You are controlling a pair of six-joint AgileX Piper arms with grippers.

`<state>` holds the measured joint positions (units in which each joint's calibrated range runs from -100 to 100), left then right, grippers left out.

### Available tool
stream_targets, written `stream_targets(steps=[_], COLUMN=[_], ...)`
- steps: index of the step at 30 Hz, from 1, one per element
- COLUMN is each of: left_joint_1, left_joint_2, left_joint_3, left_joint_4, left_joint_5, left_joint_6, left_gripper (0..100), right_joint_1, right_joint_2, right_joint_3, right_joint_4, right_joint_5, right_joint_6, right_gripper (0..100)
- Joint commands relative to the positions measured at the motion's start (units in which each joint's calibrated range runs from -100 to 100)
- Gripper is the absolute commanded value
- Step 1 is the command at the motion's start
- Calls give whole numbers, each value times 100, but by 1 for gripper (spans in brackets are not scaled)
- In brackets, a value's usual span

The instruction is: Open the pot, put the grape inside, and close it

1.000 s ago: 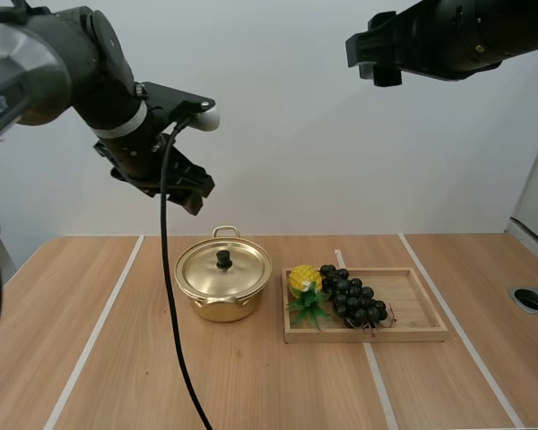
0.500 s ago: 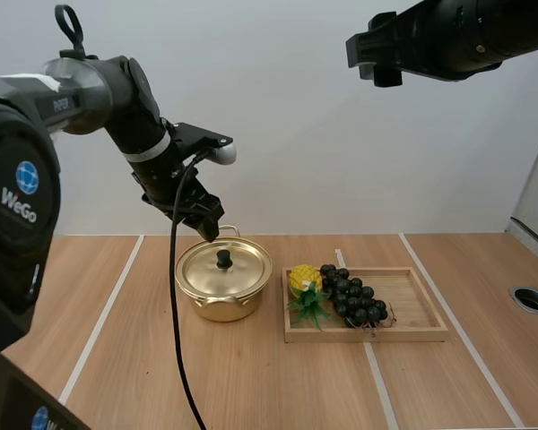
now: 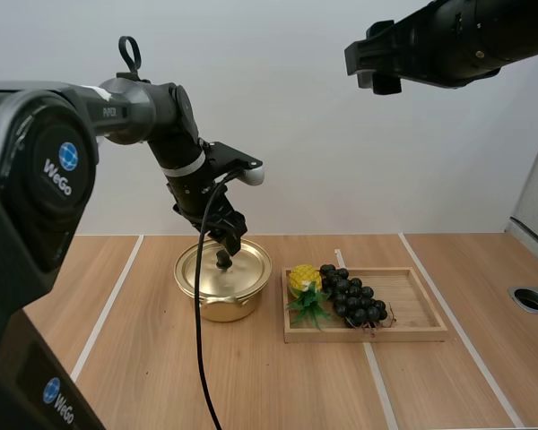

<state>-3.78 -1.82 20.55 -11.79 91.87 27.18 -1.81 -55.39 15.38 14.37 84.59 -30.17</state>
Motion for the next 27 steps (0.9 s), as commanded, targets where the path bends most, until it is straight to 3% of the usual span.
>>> stream_targets(steps=[1,27], left_joint_1=[-25,-25], left_joint_2=[213,1161], left_joint_3=[-94,-562], left_joint_4=[20,-3], left_joint_5=[-183,-329], left_joint_6=[-61,-95], left_gripper=[100,100], right_joint_1=[-17,-17], right_joint_2=[-41,-41], right_joint_3=[-47,-47], right_joint_4=[37,37], right_joint_5=[1,67], right_joint_6=[-43,-43], right_gripper=[100,100])
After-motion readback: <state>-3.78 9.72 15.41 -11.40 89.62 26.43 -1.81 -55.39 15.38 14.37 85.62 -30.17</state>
